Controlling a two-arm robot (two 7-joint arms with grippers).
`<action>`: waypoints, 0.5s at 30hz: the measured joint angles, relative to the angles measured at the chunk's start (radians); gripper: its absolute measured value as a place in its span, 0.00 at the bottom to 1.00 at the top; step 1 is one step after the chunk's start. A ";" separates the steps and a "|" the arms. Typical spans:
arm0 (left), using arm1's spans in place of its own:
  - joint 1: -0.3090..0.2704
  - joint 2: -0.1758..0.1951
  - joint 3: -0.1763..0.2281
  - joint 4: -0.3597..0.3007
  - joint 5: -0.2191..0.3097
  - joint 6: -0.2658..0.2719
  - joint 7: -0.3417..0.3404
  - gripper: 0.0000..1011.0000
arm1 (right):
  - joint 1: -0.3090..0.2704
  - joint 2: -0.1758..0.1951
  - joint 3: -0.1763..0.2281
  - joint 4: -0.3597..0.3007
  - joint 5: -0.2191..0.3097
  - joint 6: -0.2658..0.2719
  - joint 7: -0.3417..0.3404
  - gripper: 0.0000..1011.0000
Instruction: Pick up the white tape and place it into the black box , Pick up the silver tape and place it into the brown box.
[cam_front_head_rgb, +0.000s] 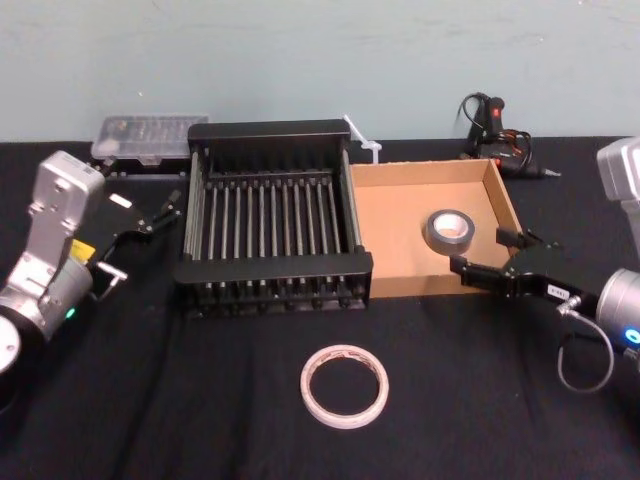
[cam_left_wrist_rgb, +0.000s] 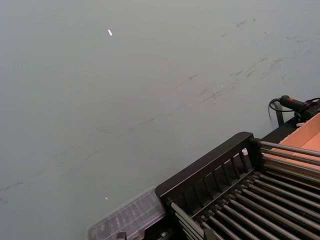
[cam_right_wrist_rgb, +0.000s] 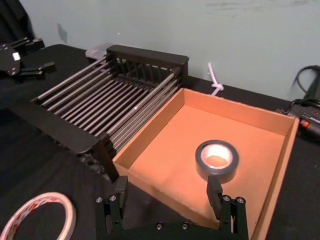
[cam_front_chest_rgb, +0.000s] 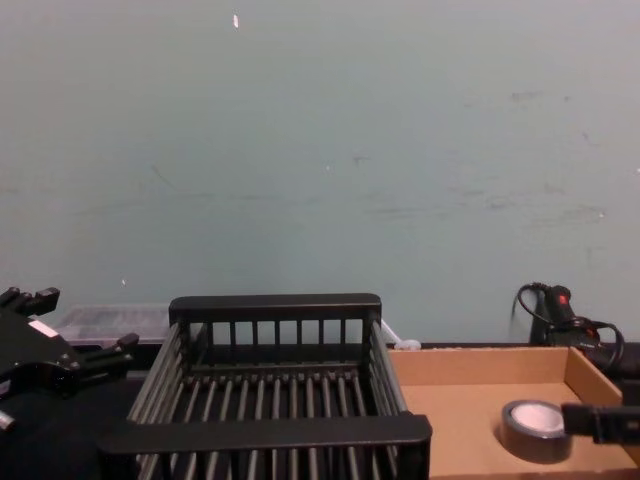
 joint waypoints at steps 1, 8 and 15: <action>0.000 0.000 0.000 0.000 0.000 0.000 0.000 0.99 | -0.002 0.003 -0.002 -0.002 0.001 -0.001 0.001 0.99; 0.000 0.000 0.000 0.000 0.000 0.000 0.000 0.99 | -0.017 0.024 -0.026 -0.023 0.001 -0.014 0.010 0.99; 0.000 0.000 0.000 0.000 0.000 0.000 0.000 0.99 | -0.024 0.035 -0.061 -0.043 -0.032 -0.035 0.012 0.99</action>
